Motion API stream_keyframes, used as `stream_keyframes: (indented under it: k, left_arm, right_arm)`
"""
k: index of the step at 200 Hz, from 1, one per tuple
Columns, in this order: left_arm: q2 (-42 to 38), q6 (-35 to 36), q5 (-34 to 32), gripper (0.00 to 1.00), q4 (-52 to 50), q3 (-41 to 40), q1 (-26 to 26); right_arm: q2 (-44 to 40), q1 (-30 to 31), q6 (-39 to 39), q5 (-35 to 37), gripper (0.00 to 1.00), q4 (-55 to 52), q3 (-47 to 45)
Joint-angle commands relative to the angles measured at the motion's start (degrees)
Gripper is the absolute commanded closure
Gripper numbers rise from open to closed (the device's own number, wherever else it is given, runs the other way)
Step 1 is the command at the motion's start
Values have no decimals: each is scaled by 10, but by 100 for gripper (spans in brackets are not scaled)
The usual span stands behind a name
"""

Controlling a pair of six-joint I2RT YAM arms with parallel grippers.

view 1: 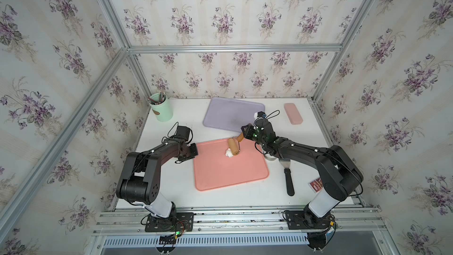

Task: Roll out the dumpling wrappers from the dough
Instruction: Flatten out the dough on the work surface.

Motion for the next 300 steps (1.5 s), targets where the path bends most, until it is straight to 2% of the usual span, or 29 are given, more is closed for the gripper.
stream_keyframes:
  k: [1,67,126,153,185,201,229,300]
  left_arm:
    - [9,-7,-15,100,-11,-5,0]
    - [15,-10,-19,100,-14,-2,-1]
    - [9,-13,-32,100,-24,-2,0]
    - [16,-14,-19,100,-15,0,0]
    - [17,-17,-22,100,-17,-1,-1]
    - [14,-18,-26,100,-20,-1,0]
    - [11,-20,-38,100,-30,1,1]
    - [9,-19,-43,100,-33,0,1]
  right_arm:
    - [15,16,3,-42,100,-34,1]
    - [39,62,5,-26,100,-32,4]
    - [-3,10,9,6,100,-54,-32]
    - [0,54,-16,11,100,-47,-17]
    - [32,85,6,-5,100,-21,-6]
    - [33,79,11,14,100,-35,-3]
    - [4,35,28,47,100,-71,-29]
    - [-81,32,-3,163,100,-134,-58]
